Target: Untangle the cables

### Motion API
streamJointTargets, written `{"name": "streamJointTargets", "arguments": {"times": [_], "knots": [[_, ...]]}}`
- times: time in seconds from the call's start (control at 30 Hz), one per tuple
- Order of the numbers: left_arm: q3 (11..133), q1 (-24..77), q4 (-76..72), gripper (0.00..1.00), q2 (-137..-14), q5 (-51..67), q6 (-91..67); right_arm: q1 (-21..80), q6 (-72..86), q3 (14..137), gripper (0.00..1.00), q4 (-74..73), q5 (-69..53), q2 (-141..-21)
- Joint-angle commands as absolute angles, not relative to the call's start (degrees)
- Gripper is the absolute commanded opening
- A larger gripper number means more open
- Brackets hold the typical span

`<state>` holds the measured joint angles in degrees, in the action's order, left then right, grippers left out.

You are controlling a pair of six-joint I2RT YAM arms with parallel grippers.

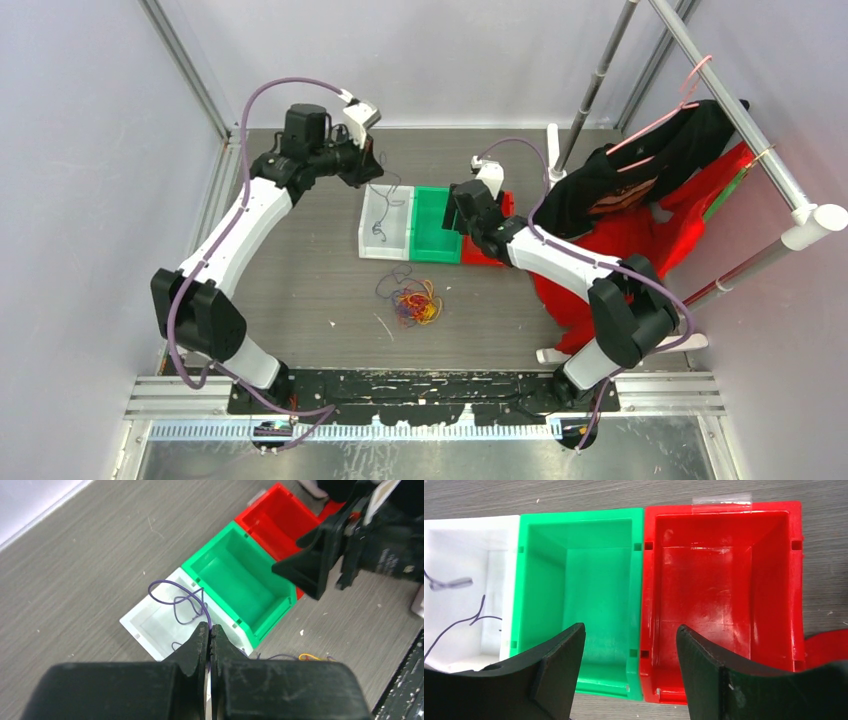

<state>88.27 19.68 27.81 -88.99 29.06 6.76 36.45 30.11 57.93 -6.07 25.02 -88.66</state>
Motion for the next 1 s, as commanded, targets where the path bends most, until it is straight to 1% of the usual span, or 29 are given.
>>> {"name": "streamJointTargets", "arguments": {"times": [0.0, 0.2, 0.37, 0.43, 0.6, 0.73, 0.97], "knots": [[85.4, 19.9, 24.1, 0.00, -89.9, 27.4, 10.1, 36.2, 30.3, 59.2, 0.72, -5.5, 25.9, -89.6], [80.8, 20.2, 23.2, 0.00, -89.7, 26.6, 12.6, 35.8, 30.7, 60.0, 0.70, -4.8, 24.6, -92.4], [78.7, 21.2, 20.5, 0.00, -91.8, 24.8, 13.4, 35.7, 31.2, 60.8, 0.64, -4.3, 23.2, -94.6], [78.8, 21.4, 19.1, 0.00, -93.5, 24.2, 13.0, 35.7, 31.4, 61.1, 0.60, -4.2, 22.1, -95.5], [81.1, 21.5, 17.2, 0.00, -98.0, 23.3, 12.6, 35.6, 31.4, 61.4, 0.38, -3.4, 18.9, -97.1], [81.1, 21.4, 16.1, 0.00, -99.8, 22.3, 14.0, 35.7, 31.4, 63.1, 0.24, -3.4, 14.5, -99.2], [79.2, 21.5, 14.5, 0.00, -100.0, 17.4, 18.8, 37.7, 29.6, 66.9, 0.15, -3.7, 11.8, -102.5]]}}
